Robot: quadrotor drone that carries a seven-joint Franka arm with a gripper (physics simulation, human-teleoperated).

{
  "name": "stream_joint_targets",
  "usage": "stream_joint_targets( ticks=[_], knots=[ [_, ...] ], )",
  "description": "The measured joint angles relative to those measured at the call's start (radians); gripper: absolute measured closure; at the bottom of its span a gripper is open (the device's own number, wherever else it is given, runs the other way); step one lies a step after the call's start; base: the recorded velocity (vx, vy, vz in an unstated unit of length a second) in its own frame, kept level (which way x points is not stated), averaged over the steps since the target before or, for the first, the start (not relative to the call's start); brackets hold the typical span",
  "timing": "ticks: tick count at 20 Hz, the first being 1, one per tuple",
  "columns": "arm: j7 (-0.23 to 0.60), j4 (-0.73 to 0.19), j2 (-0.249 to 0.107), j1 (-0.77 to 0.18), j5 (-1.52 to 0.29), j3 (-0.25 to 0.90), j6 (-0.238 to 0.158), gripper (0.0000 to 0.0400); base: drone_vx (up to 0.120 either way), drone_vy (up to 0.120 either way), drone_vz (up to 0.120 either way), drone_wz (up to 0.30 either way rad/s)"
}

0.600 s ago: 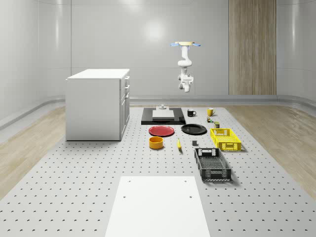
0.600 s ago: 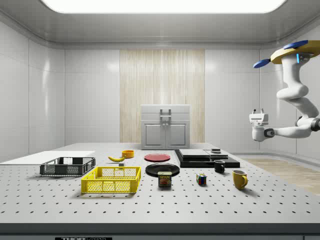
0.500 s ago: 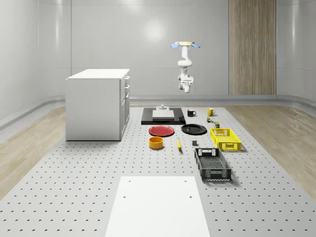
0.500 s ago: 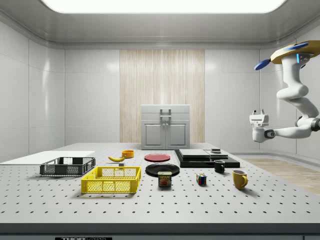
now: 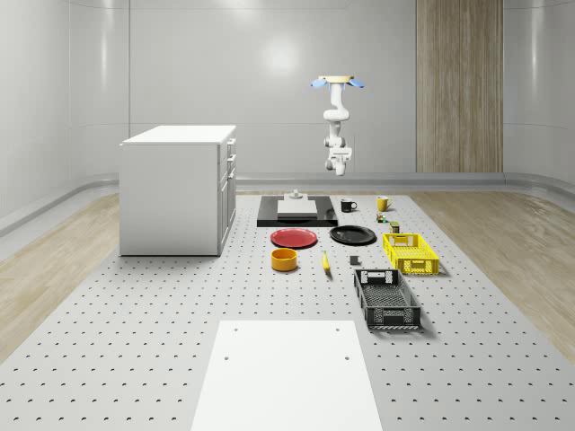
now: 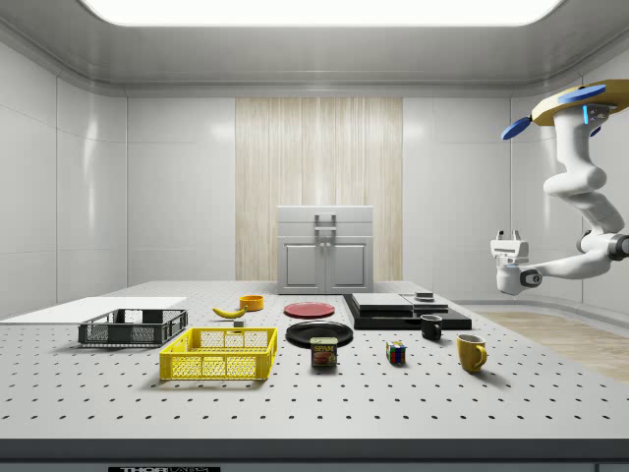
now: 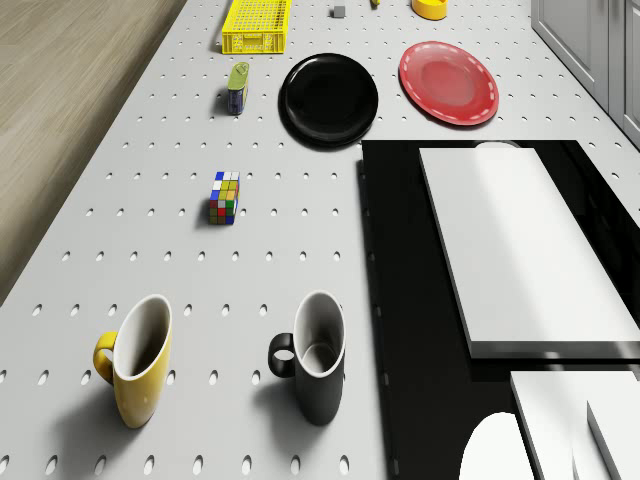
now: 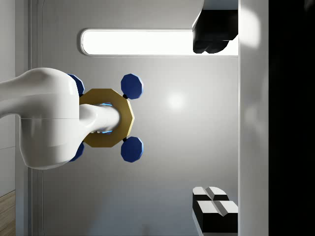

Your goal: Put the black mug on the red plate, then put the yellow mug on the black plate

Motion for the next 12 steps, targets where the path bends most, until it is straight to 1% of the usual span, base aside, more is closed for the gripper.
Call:
stream_joint_targets(
  ticks=[2,8,9,12],
  knots=[
    [0.000,0.022,0.008,0.000,0.000,0.000,-0.012,0.0000,0.020,0.000,0.000,0.000],
    [-0.001,0.053,0.020,-0.002,0.001,0.001,-0.028,0.0000,0.120,0.000,0.000,0.000],
    [-0.001,0.055,0.020,-0.002,0.001,0.001,-0.028,0.0000,0.120,-0.080,0.000,0.000],
    [-0.001,0.059,0.021,-0.002,0.001,0.001,-0.029,0.0000,0.120,-0.120,0.000,0.000]
  ],
)
